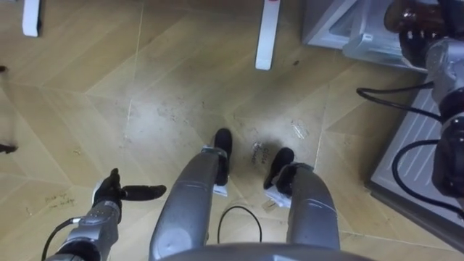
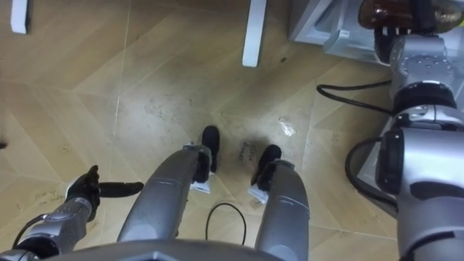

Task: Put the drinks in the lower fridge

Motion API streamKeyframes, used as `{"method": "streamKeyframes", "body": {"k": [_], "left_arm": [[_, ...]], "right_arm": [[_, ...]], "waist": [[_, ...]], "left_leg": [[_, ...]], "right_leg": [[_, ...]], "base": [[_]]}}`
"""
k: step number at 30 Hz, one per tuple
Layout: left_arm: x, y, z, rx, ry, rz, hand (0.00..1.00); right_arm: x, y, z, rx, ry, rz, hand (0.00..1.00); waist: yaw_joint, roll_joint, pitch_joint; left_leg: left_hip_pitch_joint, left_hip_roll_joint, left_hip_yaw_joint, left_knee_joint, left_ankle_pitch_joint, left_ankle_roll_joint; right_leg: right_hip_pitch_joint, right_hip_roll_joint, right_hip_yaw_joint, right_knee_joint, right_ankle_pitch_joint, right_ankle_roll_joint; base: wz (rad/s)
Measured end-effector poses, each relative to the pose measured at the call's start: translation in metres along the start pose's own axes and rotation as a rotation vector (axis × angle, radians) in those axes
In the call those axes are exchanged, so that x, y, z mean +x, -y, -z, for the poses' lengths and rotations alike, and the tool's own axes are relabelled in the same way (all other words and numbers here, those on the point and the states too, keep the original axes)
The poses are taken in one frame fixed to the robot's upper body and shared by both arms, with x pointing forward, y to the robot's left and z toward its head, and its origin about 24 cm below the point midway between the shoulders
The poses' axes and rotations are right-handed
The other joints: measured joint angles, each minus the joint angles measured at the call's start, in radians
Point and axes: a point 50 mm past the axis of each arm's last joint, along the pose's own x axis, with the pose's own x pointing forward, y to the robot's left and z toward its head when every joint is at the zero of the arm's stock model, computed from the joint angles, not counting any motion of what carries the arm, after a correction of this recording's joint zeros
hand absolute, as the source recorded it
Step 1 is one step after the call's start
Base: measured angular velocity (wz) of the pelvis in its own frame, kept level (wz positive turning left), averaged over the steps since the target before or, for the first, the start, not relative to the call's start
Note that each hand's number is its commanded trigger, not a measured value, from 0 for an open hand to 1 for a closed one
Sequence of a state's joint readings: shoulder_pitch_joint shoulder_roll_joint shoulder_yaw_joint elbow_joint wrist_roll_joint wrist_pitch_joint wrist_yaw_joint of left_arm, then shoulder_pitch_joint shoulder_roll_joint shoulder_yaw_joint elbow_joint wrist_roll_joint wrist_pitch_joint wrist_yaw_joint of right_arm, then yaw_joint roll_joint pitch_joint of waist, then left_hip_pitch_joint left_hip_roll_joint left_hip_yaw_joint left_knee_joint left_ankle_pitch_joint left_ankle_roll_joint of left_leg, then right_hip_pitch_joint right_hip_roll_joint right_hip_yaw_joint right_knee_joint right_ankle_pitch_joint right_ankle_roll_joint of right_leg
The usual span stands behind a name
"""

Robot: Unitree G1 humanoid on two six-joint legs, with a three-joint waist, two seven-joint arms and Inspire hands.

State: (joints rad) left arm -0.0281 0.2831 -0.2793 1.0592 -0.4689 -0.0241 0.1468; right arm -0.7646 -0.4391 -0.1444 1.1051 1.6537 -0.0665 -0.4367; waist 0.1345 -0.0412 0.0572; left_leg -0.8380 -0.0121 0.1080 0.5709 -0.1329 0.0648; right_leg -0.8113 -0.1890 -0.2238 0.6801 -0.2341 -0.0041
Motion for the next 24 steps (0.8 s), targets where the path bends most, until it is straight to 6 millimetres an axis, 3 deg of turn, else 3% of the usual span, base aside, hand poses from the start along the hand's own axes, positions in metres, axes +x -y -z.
{"method": "streamKeyframes", "body": {"k": [24], "left_arm": [[-0.0003, 0.0013, 0.0030, 0.012, -0.021, 0.006, 0.00]], "right_arm": [[0.0011, 0.0043, -0.0008, 0.015, -0.003, 0.017, 0.00]], "waist": [[0.004, 0.007, 0.0009]], "left_leg": [[0.029, 0.001, -0.003, -0.001, -0.001, 0.000]], "right_leg": [[0.036, 0.002, -0.007, -0.011, 0.000, 0.001]], "base": [[0.00]]}}
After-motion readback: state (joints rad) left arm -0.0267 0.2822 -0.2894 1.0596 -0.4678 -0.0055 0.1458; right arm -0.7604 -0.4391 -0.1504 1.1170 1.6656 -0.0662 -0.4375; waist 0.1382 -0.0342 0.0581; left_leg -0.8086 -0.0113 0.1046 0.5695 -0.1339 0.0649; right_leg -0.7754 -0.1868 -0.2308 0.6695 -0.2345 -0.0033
